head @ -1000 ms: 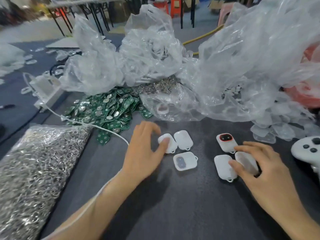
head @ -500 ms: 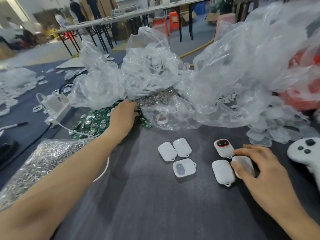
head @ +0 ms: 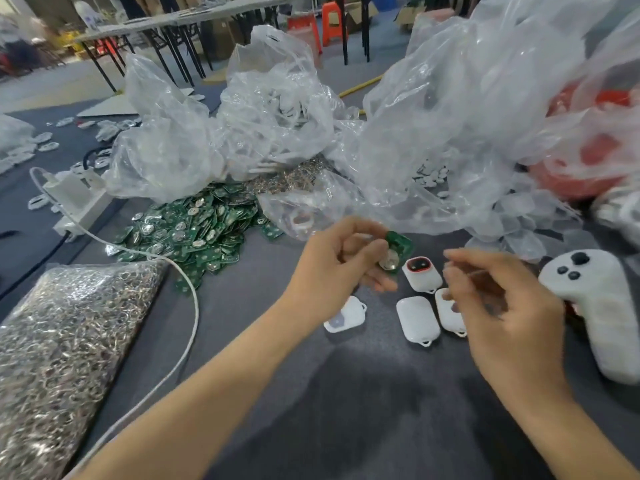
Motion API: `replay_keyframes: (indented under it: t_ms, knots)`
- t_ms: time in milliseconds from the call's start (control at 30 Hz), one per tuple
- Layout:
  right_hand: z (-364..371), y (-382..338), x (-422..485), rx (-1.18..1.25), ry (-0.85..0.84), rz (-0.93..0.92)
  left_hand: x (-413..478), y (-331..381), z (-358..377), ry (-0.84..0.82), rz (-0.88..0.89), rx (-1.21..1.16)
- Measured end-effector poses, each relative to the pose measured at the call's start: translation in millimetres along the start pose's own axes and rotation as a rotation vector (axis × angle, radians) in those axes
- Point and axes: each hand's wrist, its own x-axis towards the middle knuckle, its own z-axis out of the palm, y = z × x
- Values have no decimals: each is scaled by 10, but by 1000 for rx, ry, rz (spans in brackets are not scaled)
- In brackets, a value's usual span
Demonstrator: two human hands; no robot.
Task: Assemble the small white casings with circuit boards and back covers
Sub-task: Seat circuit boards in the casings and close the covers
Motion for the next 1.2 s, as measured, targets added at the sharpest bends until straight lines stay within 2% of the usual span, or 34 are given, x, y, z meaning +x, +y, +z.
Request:
replay_keyframes:
  t_ms: [67, 133, 267, 533, 667, 767, 833, 867, 1000, 1067, 1200]
  knots:
    - [92, -73, 26, 250, -81, 233, -61, -38, 122, 8, -27, -103]
    - [129, -97, 72, 340, -100, 326, -98, -65, 165, 38, -26, -159]
    - [174, -135, 98, 475, -128, 398, -213, -175, 145, 35, 26, -167]
    - [270, -163, -52, 484, -165, 447, -299, -322, 19, 59, 44, -182]
    - [280, -160, -40, 522, -101, 491, -278, -348, -155, 177, 55, -13]
    - [204, -117, -22, 582, -92, 608, -226, -376, -376, 360, 57, 288]
    - [162, -86, -13, 622, -138, 662, -207, -385, -478, 399, 43, 459]
    - [150, -81, -7, 641, -161, 681, -202, -382, -514, 340, 27, 534]
    - [150, -33, 6, 656, -179, 707, -231, -396, -571, -126, -17, 911]
    - [150, 1, 5, 663, -182, 717, -247, -397, -542, -200, 29, 1021]
    - [165, 16, -3, 691, -199, 729, -282, -430, -486, -223, 145, 1050]
